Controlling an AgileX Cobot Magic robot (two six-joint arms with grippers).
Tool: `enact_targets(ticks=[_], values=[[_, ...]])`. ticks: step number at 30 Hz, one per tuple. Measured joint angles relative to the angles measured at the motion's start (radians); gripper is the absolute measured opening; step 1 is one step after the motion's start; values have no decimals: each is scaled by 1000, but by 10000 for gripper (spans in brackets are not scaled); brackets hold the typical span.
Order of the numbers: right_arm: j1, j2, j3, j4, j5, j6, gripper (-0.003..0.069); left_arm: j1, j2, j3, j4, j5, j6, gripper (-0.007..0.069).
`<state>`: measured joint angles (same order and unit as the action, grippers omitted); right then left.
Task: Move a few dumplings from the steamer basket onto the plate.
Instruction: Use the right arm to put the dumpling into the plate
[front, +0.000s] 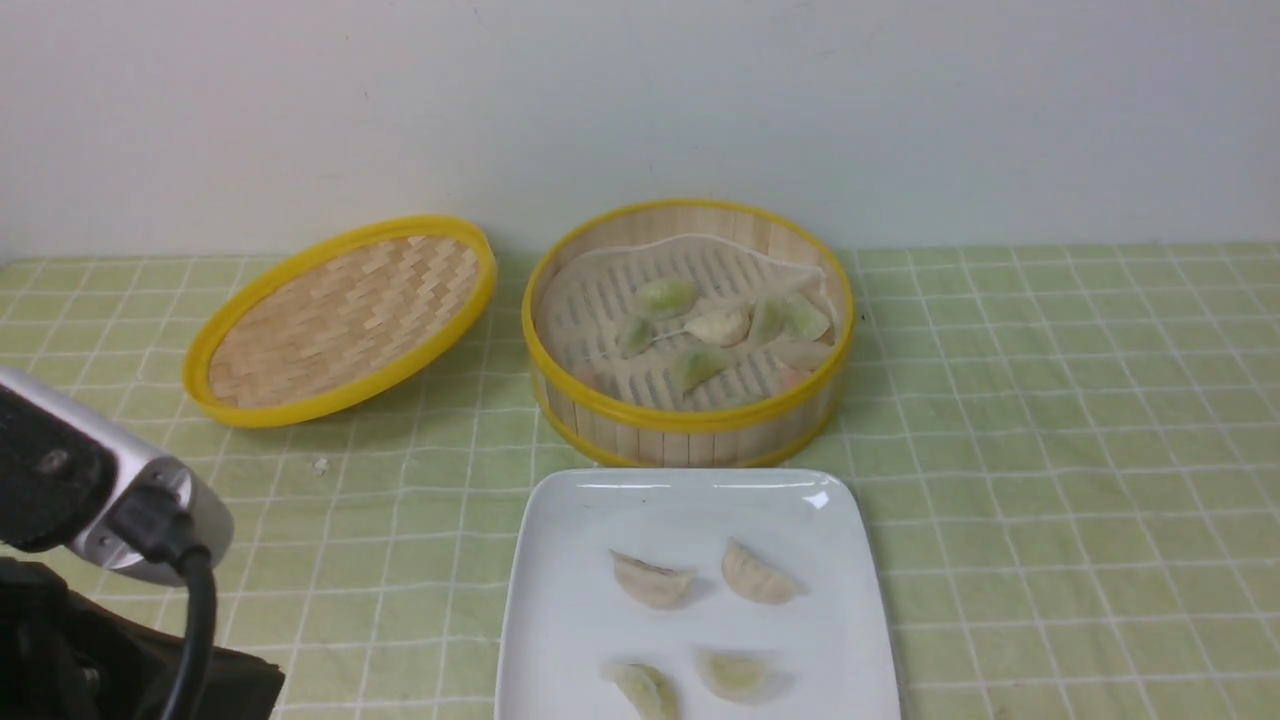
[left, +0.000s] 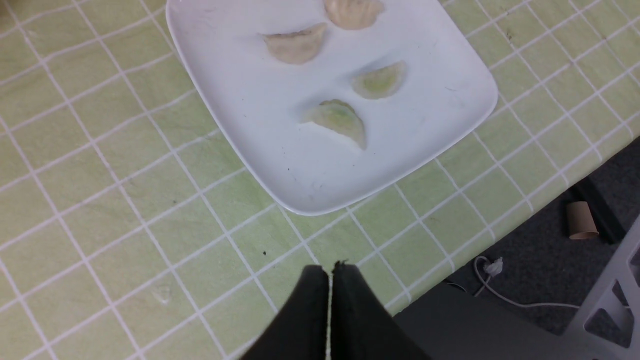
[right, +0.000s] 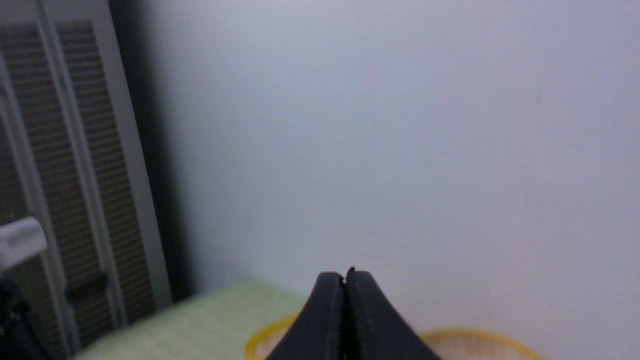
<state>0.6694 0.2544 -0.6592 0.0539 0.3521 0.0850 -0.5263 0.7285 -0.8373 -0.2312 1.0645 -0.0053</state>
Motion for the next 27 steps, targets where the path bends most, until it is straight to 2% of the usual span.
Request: enact_targets(ticks=[2, 5, 11, 16, 19, 21, 22, 25, 27], values=[[0, -138, 140, -1, -121, 0, -15, 0, 0, 0, 0, -14, -2, -6], [0, -256, 251, -18, -205, -1, -15, 0, 0, 0, 0, -64, -3, -6], [0, -270, 277, -54, -241, 0, -15, 2, -10, 0, -16, -156, -3, -6], [0, -270, 278, -54, -240, 0, -15, 3, -109, 3, -6, -196, 5, -6], [0, -270, 278, -54, -240, 0, -15, 3, -258, 27, 9, -332, 31, -6], [0, -270, 278, -54, -240, 1, -15, 3, -342, 73, 10, -476, 38, -6], [0, -270, 278, -54, -240, 2, -15, 3, -354, 78, 10, -491, 39, -6], [0, -270, 278, -54, -240, 8, -15, 3, -422, 145, 3, -725, 39, -6], [0, -270, 278, -54, -240, 8, -15, 3, -438, 169, -6, -803, 39, -6]])
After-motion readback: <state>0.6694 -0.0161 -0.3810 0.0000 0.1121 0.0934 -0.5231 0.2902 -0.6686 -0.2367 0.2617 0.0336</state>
